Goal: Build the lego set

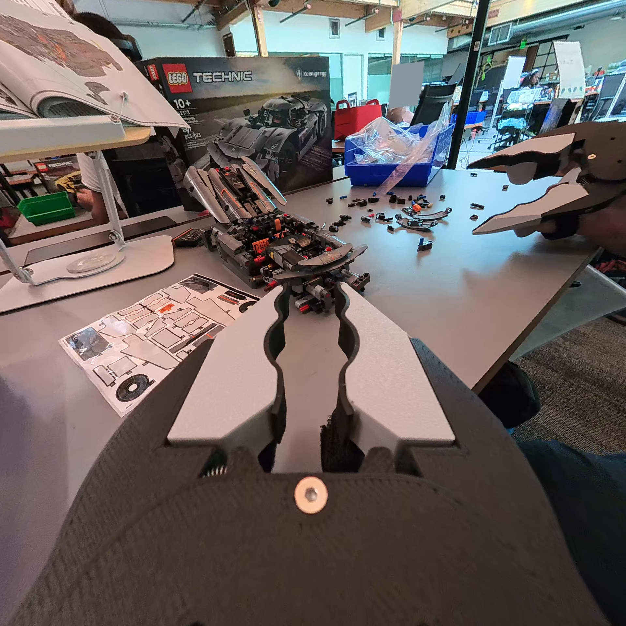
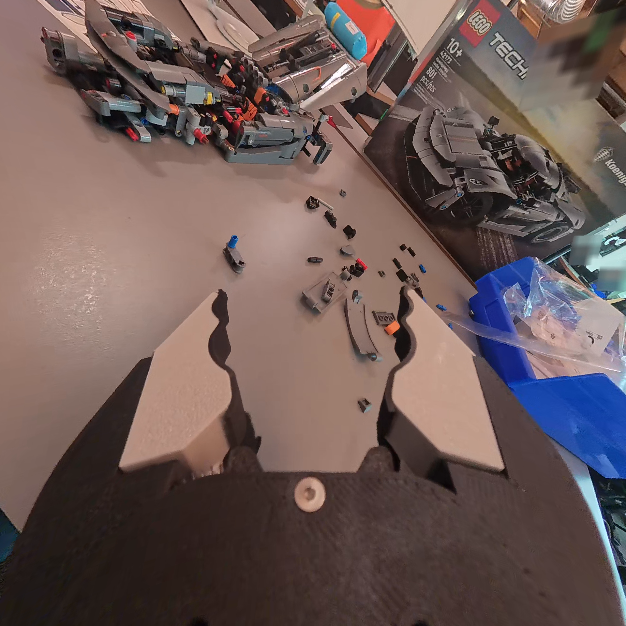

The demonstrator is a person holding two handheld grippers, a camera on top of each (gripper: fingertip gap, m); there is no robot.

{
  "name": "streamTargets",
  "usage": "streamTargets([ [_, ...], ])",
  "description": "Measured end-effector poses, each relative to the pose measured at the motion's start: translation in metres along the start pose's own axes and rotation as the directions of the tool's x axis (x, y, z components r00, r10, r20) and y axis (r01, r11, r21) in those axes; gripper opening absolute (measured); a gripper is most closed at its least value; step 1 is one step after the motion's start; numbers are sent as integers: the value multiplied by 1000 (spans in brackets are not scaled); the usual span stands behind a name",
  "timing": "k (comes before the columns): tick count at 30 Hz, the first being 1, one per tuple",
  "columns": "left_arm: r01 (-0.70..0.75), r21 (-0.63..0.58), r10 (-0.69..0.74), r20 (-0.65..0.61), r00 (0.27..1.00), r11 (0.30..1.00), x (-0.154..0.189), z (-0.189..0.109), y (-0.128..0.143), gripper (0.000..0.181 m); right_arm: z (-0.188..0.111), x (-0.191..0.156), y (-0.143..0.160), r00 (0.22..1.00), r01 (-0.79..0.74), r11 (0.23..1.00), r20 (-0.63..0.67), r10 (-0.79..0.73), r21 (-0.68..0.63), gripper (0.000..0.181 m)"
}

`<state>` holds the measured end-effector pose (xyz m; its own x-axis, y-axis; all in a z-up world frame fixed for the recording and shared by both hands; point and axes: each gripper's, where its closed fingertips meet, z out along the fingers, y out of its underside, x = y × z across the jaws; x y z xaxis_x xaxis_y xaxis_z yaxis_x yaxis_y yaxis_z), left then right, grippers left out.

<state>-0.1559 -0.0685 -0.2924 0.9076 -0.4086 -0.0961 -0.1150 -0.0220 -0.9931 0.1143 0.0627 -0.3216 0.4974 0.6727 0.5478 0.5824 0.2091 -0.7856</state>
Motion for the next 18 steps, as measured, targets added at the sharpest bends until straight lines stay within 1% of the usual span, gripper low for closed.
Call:
streamTargets([
  [11, -7, 7, 7, -23, 1000, 1000, 3, -1, -1, 24, 0, 3, 1, 1000, -14, 1000, -6, 14, -4, 98],
  [15, -7, 9, 7, -23, 1000, 1000, 3, -1, -1, 23, -1, 6, 0, 999, -52, 999, 5, 52, 13, 97],
  [18, -3, 6, 3, -15, 1000, 1000, 2, 0, -1, 23, -3, 12, -2, 991, -129, 991, 28, 128, 32, 98],
])
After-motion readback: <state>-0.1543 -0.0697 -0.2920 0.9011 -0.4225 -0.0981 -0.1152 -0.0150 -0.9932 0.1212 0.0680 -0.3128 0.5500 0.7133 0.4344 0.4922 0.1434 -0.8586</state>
